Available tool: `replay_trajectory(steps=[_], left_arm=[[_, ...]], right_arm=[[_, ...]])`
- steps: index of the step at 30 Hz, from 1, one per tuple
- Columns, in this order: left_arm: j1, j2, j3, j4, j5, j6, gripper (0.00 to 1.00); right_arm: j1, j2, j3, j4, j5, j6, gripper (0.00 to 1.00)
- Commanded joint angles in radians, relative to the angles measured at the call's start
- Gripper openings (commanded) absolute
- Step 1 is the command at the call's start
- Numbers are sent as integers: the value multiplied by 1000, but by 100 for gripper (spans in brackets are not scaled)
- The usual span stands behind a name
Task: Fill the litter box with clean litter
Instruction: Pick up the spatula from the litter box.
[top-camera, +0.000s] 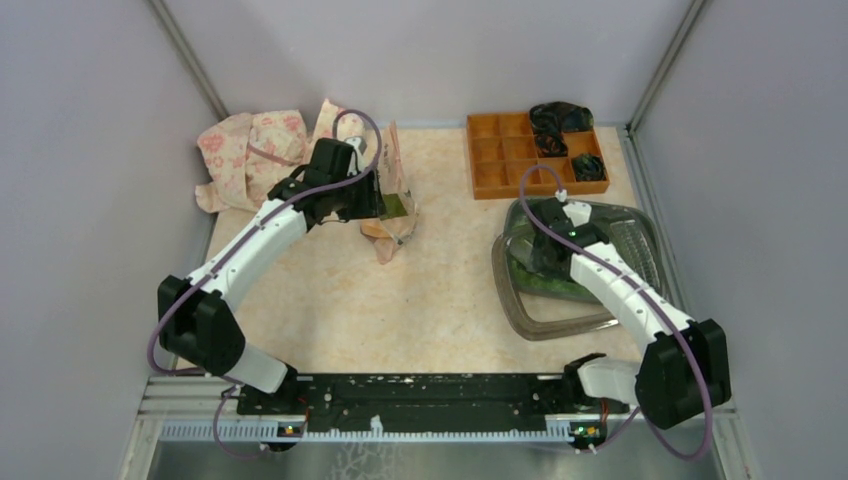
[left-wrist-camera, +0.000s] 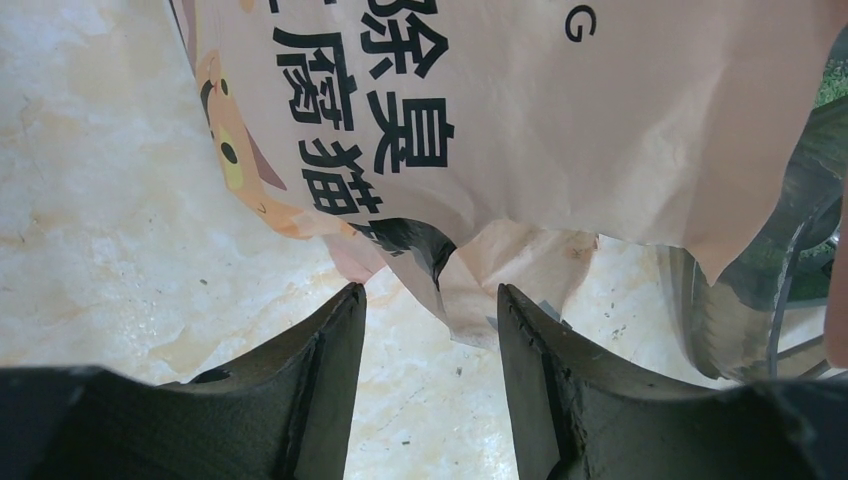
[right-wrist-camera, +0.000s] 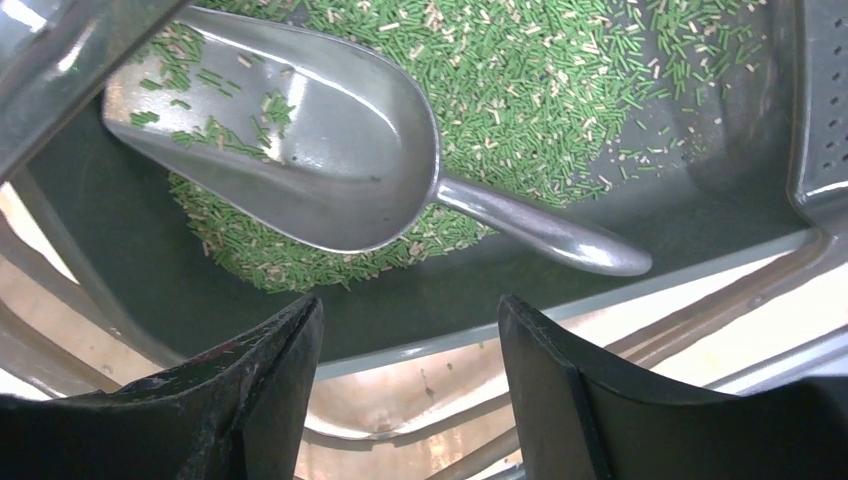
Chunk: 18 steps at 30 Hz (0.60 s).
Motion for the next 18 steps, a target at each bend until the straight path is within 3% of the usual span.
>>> replay_trajectory(steps=[1,3,9,12,16,18], left_arm=[[9,-28,13,16,33,20,58],[11,-25,7,21,41,21,57],[15,-21,-5,32,59,23,57],[19,-19,-5,34,64,27,58],[20,-15,3,35,71,28,58],[21,-6,12,36,75,28,58]], right_arm=[[-8,-38,-2,-30,64,20,66],[-12,-31,12,-46,93,12,70],[-49,37,79,22,-49,-175,75],[-49,96,161,6,-44,-327,77],[-50,60,118,75,14,-542,80],[-78,51,104,94,-40,-598,80]])
